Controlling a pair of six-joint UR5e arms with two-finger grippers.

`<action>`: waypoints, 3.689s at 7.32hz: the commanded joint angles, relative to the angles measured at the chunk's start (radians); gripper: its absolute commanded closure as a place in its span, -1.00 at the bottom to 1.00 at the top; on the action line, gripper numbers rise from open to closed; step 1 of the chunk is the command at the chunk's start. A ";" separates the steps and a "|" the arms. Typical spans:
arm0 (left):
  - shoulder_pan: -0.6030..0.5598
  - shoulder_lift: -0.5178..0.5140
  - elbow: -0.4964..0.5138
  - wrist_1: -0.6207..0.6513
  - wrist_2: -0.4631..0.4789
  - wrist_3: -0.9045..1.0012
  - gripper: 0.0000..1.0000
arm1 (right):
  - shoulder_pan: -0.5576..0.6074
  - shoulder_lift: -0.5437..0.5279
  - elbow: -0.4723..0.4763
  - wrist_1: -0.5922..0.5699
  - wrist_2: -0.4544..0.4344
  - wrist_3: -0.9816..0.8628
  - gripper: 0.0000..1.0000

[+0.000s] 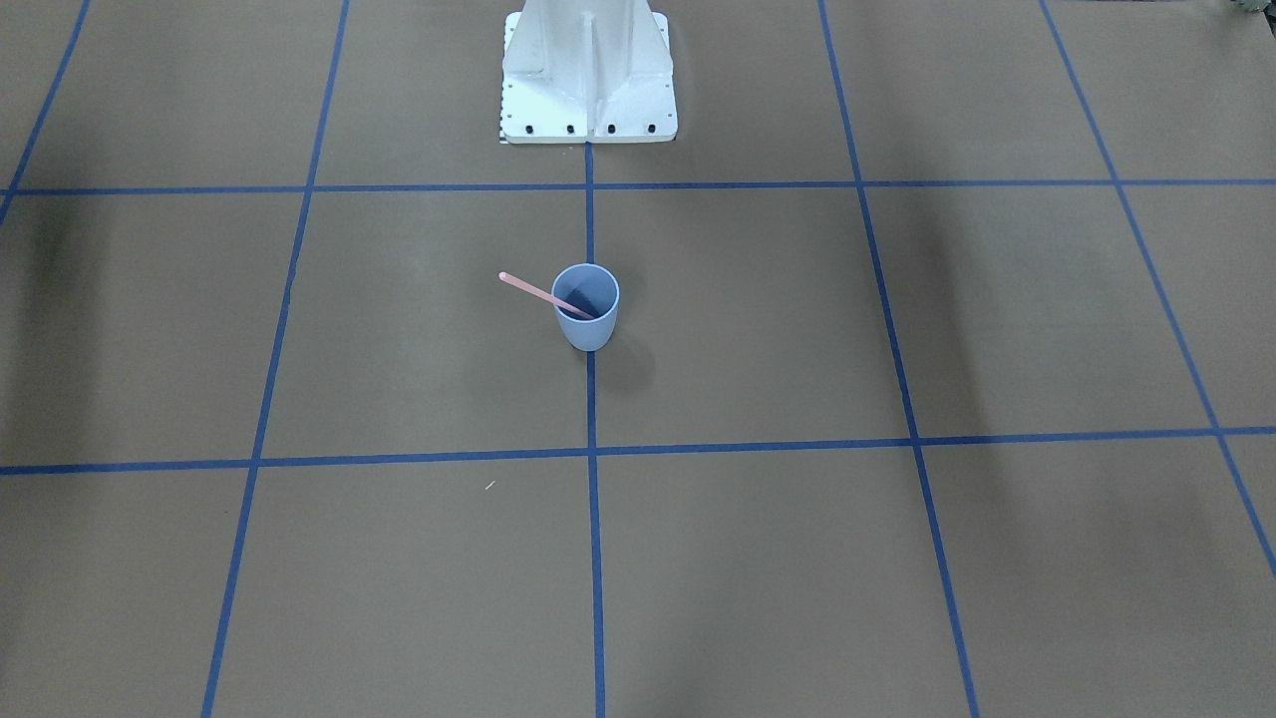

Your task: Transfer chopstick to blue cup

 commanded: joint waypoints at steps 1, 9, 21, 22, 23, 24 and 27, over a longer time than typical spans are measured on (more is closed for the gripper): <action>0.000 0.028 -0.008 -0.034 -0.059 -0.001 -0.97 | 0.007 -0.093 -0.001 0.099 0.002 0.005 -1.00; -0.001 0.030 -0.008 -0.034 -0.069 -0.005 -0.97 | 0.007 -0.091 -0.005 0.101 0.008 0.007 -1.00; -0.008 0.030 -0.019 -0.028 -0.072 -0.005 -0.97 | 0.007 -0.125 -0.001 0.210 0.008 0.008 -1.00; -0.008 0.030 -0.017 -0.028 -0.072 -0.005 -0.97 | 0.007 -0.127 -0.002 0.208 0.010 0.010 -1.00; -0.008 0.031 -0.019 -0.030 -0.072 -0.005 -0.97 | 0.007 -0.127 -0.001 0.210 0.010 0.010 -1.00; -0.008 0.031 -0.017 -0.028 -0.072 -0.005 -0.97 | 0.007 -0.127 -0.001 0.210 0.010 0.010 -1.00; -0.008 0.031 -0.017 -0.028 -0.071 -0.005 -0.97 | 0.007 -0.128 -0.001 0.211 0.010 0.008 -1.00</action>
